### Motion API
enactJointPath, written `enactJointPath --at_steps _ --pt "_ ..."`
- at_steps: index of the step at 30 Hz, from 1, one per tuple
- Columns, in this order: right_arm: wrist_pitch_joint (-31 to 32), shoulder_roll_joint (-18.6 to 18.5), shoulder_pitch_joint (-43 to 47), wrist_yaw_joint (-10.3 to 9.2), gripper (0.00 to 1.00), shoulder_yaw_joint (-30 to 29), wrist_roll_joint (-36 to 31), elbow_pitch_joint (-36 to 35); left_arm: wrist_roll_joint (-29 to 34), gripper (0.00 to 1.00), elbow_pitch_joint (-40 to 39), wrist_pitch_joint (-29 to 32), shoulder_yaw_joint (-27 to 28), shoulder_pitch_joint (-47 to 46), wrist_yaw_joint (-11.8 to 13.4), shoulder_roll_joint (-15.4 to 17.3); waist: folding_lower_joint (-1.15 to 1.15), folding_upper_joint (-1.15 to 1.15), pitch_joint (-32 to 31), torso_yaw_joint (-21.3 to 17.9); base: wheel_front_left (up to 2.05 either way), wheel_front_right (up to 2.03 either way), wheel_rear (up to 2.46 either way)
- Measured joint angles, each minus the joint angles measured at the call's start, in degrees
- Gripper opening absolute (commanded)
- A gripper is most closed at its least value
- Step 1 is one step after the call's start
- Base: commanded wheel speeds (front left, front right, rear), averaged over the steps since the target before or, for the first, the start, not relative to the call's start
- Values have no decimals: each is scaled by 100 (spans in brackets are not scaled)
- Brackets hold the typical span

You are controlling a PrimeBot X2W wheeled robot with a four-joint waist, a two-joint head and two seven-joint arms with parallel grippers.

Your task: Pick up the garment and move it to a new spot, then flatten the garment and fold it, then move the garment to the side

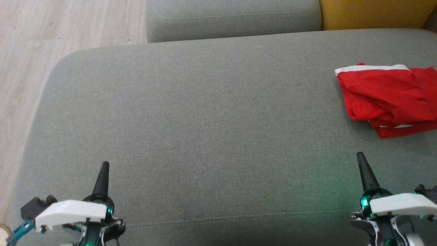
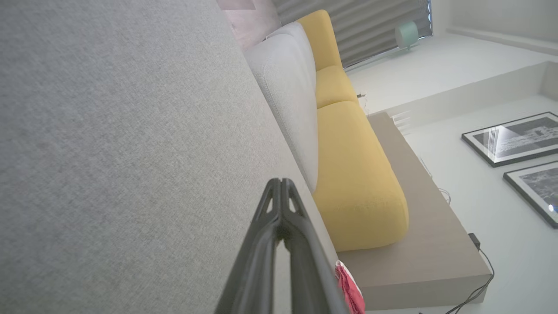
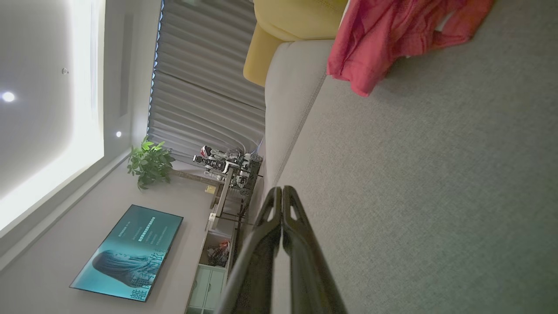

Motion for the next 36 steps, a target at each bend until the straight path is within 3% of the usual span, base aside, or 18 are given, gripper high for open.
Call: enactJointPath --at_steps 30,36 --pt "485 -23 -260 0 0 -129 2059 182 -2175 0 358 510 441 -385 -434 -8 0 0 35 -5 0 0 0" --pt "527 -24 -354 0 0 -138 2134 193 -2271 0 364 536 475 -454 -445 -14 0 0 35 -5 0 0 0"
